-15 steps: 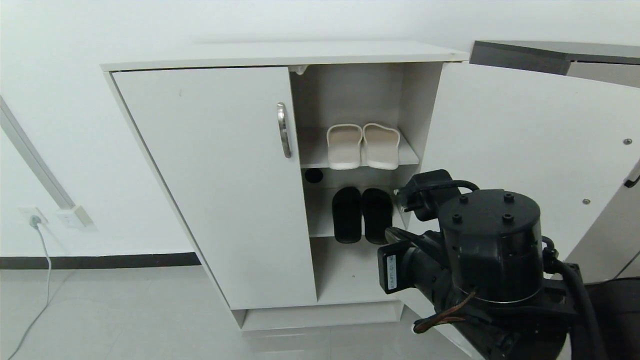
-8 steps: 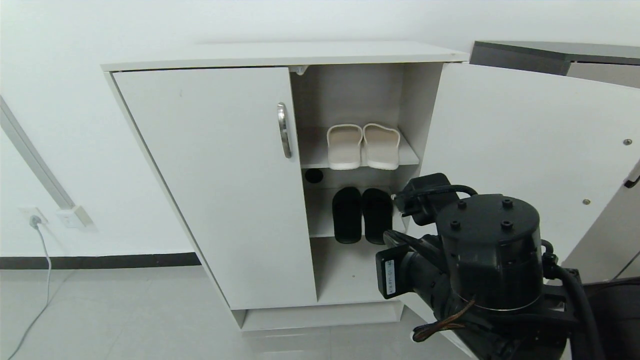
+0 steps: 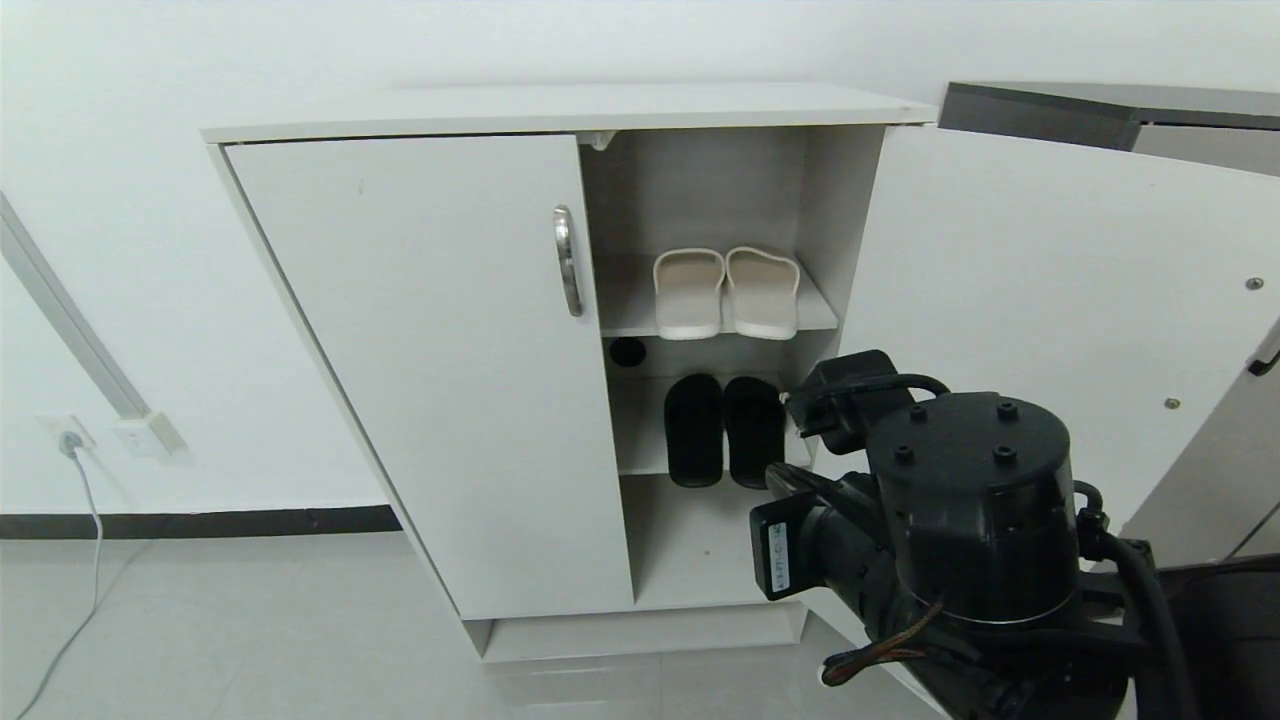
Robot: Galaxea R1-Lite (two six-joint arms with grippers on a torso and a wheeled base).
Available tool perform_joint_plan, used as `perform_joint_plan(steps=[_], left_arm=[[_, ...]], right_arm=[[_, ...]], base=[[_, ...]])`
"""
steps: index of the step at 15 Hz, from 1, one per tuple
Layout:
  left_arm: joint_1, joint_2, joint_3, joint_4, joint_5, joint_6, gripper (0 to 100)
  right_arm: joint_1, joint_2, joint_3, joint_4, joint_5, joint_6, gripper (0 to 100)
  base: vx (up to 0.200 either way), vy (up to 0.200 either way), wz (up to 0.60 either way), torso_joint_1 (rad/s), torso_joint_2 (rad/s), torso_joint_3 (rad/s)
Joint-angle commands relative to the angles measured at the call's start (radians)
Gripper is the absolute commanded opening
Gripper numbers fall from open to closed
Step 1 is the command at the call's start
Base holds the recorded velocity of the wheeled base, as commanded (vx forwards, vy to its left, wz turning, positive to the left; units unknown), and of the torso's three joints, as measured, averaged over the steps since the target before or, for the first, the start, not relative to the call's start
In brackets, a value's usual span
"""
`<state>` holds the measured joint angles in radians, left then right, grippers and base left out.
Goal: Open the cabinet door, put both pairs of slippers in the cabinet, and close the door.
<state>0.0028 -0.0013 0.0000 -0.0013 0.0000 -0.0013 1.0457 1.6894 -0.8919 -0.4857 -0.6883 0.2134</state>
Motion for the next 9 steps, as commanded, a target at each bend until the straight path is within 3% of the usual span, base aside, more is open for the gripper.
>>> perform_joint_plan(steps=[1,5,9], left_arm=[[0.000,0.001,0.000,0.000,0.000,0.000,0],[0.000,0.001,0.000,0.000,0.002,-0.005,0],[0.000,0.001,0.000,0.000,0.002,-0.005,0]], right_arm=[[0.000,0.003,-0.001,0.001,0.001,0.000,0],[0.000,0.003,-0.001,-0.001,0.000,0.000,0],[0.000,0.003,-0.001,0.001,0.001,-0.002,0]], base=[[0.000,0.000,0.00,0.000,0.00,0.000],[0.000,0.000,0.00,0.000,0.00,0.000],[0.000,0.000,0.00,0.015,-0.18,-0.279]])
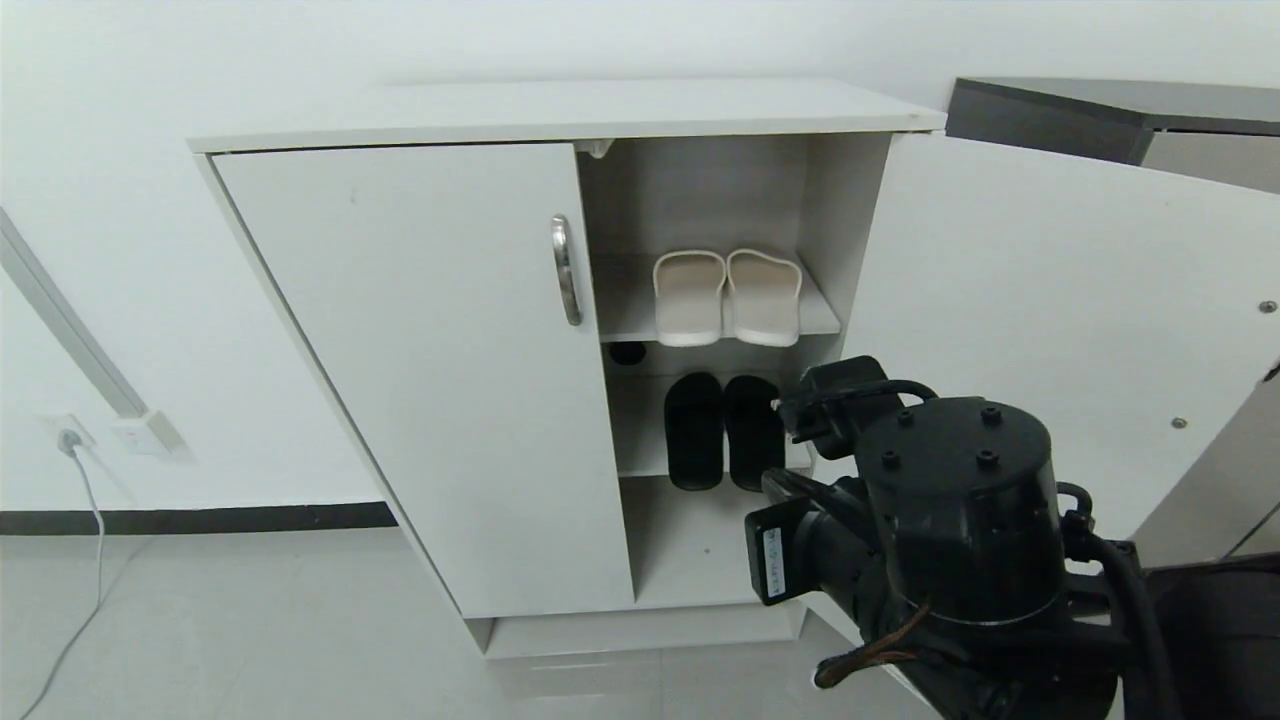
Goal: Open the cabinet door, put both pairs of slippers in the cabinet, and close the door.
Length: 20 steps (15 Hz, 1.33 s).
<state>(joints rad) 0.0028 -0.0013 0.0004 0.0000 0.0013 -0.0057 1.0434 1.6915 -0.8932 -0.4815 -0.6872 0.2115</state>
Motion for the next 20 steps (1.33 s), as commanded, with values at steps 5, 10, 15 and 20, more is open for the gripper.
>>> perform_joint_plan(steps=[5,10,15,20], left_arm=[[0.000,0.001,0.000,-0.002,0.000,0.000,0],[0.000,0.001,0.000,-0.002,0.000,0.000,0],[0.000,0.001,0.000,-0.002,0.000,0.000,0],[0.000,0.001,0.000,-0.002,0.000,0.000,0]], right_arm=[[0.003,0.000,0.000,-0.003,0.000,0.000,0],[0.003,0.000,0.000,-0.003,0.000,0.002,0],[0.003,0.000,0.000,-0.005,0.000,0.002,0],[0.003,0.000,0.002,-0.003,0.000,0.002,0]], base=[[0.000,0.000,0.00,0.068,-0.50,-0.357],[0.000,0.000,0.00,0.138,-0.46,-0.337],[0.000,0.000,0.00,0.173,-0.48,-0.321],[0.000,0.000,0.00,0.198,-0.51,-0.308]])
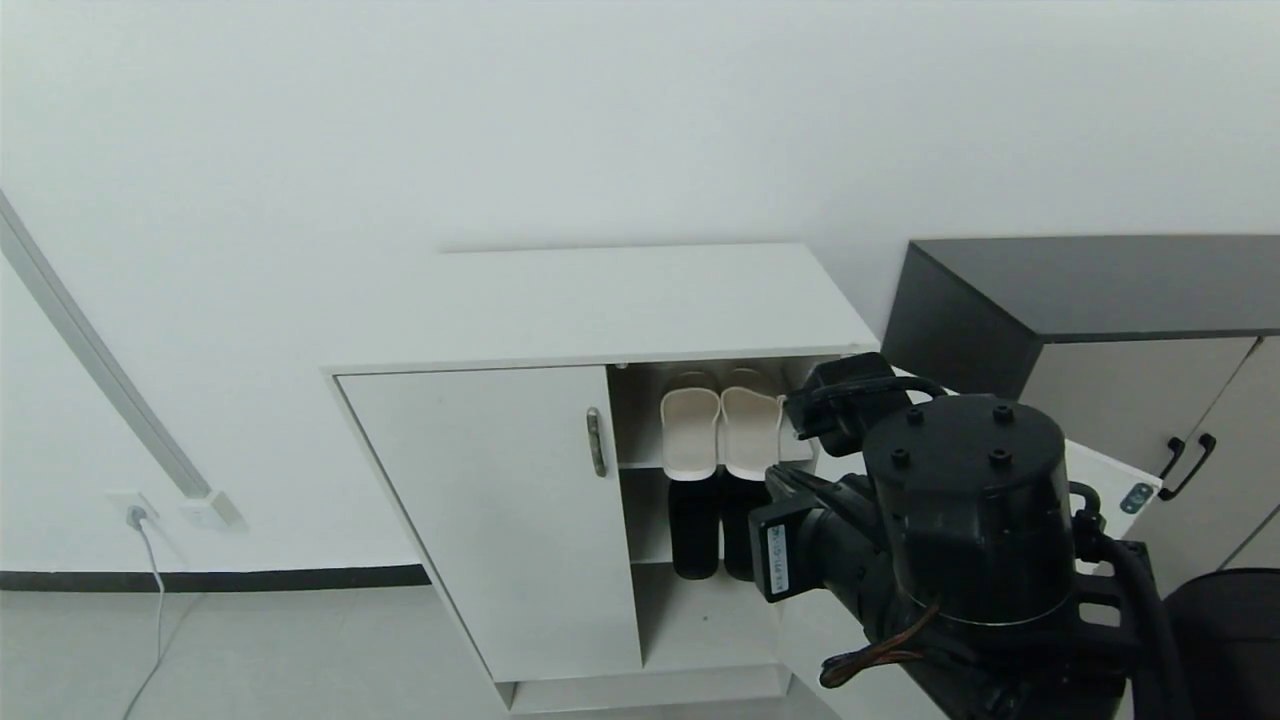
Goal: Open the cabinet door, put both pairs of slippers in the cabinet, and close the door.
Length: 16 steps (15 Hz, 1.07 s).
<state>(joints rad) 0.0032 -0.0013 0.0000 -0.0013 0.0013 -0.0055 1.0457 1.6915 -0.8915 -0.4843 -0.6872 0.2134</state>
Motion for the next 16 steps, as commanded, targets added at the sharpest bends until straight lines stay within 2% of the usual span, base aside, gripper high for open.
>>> perform_joint_plan(steps=[1,10,13,16], left_arm=[[0.000,0.001,0.000,0.000,0.000,-0.001,0],[0.000,0.001,0.000,0.000,0.000,-0.001,0],[0.000,0.001,0.000,0.000,0.000,-0.001,0],[0.000,0.001,0.000,0.000,0.000,-0.001,0]], right_arm=[[0.000,0.000,0.000,0.000,0.000,0.000,0],[0.002,0.000,0.026,-0.004,0.017,-0.026,0],[0.002,-0.001,0.040,-0.023,0.038,-0.026,0],[0.002,-0.001,0.046,-0.036,0.038,-0.039,0]], base=[[0.000,0.000,0.00,0.217,-0.54,-0.320],[0.000,0.000,0.00,0.247,-0.57,-0.325],[0.000,0.000,0.00,0.178,-0.38,-0.206],[0.000,0.000,-0.60,0.023,-0.04,-0.025]])
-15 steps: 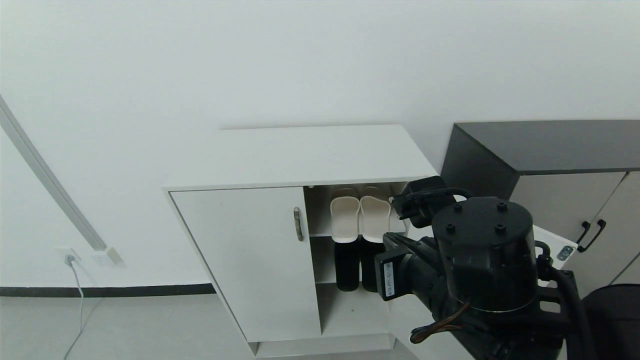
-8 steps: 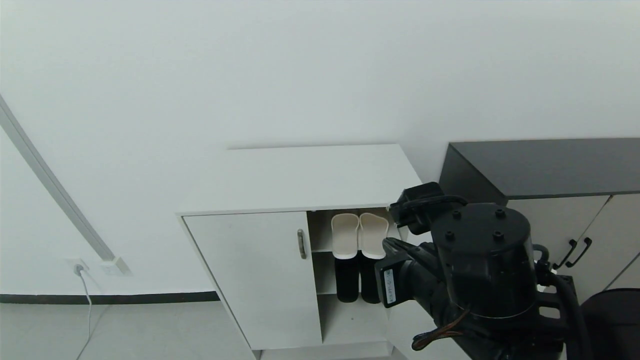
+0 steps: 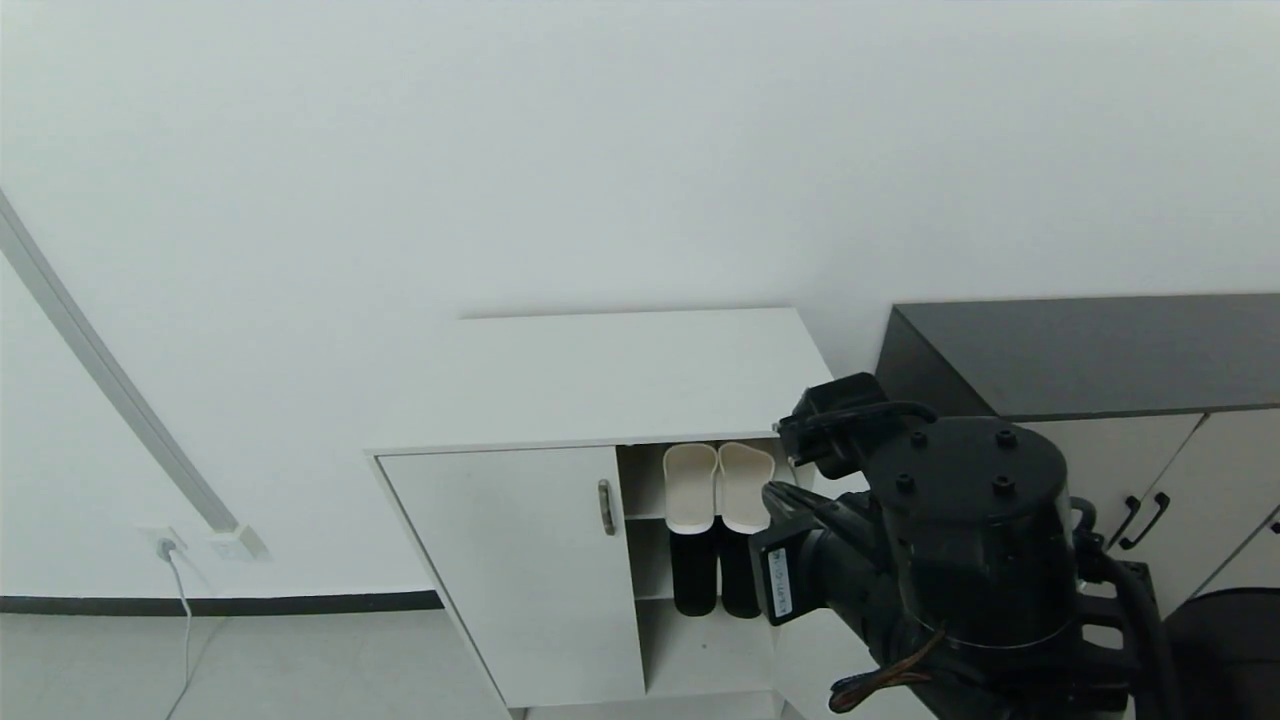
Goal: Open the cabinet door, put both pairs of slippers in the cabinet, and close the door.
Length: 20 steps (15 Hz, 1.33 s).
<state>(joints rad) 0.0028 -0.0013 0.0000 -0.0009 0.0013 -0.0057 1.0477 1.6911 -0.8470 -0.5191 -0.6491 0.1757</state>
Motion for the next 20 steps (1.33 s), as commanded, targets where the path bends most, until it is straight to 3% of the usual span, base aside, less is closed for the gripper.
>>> perform_joint_plan(steps=[1,6,15,20], left_arm=[[0.000,0.001,0.000,-0.001,0.000,0.000,0],[0.000,0.001,0.000,-0.001,0.000,0.000,0],[0.000,0.001,0.000,-0.001,0.000,0.000,0],[0.000,0.001,0.000,-0.001,0.000,-0.002,0]], right_arm=[[0.000,0.001,0.002,-0.001,0.000,-0.001,0],[0.000,0.002,0.005,-0.001,0.000,-0.002,0],[-0.143,0.027,-0.017,-0.025,0.011,-0.025,0],[-0.152,0.041,-0.018,-0.027,0.016,-0.024,0]], base=[[0.000,0.000,-0.60,0.002,-0.01,0.002],[0.000,0.000,-0.60,0.005,0.00,-0.002],[0.000,0.000,0.00,0.000,0.00,0.000],[-0.200,0.000,0.00,0.004,0.00,0.000]])
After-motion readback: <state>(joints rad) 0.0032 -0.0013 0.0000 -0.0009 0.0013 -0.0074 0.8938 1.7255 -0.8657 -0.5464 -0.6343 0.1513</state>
